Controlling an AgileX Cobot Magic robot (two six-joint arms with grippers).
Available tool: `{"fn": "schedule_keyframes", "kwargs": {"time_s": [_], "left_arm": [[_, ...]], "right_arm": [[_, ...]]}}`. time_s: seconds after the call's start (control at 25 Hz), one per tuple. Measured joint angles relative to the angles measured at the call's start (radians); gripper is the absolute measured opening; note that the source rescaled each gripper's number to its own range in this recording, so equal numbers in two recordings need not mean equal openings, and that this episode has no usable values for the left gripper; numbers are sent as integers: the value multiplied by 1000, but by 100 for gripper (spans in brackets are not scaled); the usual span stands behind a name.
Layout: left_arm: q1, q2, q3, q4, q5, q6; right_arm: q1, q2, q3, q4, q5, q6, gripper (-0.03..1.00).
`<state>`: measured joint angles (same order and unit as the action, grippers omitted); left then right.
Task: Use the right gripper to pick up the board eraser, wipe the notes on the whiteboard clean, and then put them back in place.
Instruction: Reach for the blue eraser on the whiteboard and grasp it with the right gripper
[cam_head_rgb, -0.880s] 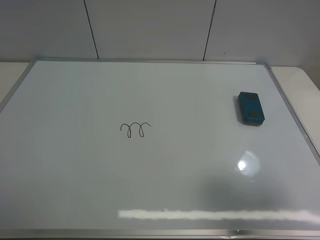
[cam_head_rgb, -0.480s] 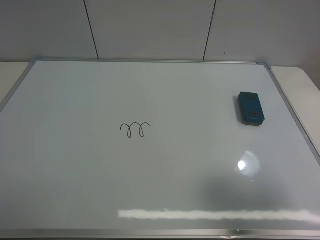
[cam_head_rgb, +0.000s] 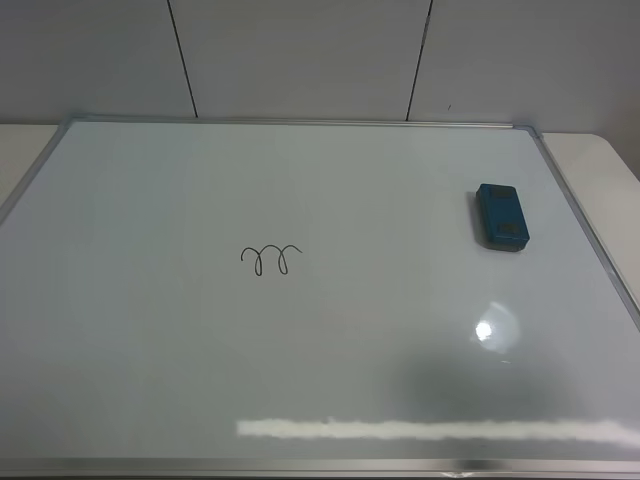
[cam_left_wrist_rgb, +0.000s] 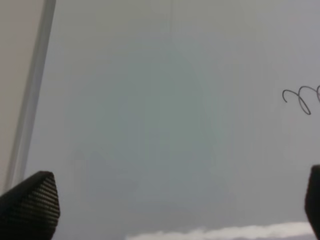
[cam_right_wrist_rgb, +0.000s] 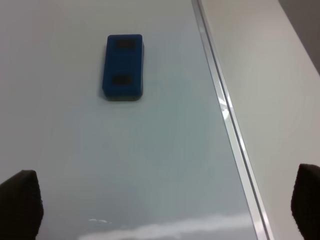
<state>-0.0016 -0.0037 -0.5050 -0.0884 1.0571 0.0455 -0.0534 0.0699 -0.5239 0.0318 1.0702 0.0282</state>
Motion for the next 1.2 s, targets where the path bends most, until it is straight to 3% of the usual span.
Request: {"fn": "schedule_keyframes", "kwargs": {"time_s": [0.6,0.84,1.2], "left_arm": [[0,0,0,0,0,0],[0,0,0,0,0,0],[0,0,0,0,0,0]], "right_arm": [[0,457,-234,-43,-12,79,100],[0,624,-243,-44,-28,97,100],[0,910,-250,-41,-126,98,100]]}}
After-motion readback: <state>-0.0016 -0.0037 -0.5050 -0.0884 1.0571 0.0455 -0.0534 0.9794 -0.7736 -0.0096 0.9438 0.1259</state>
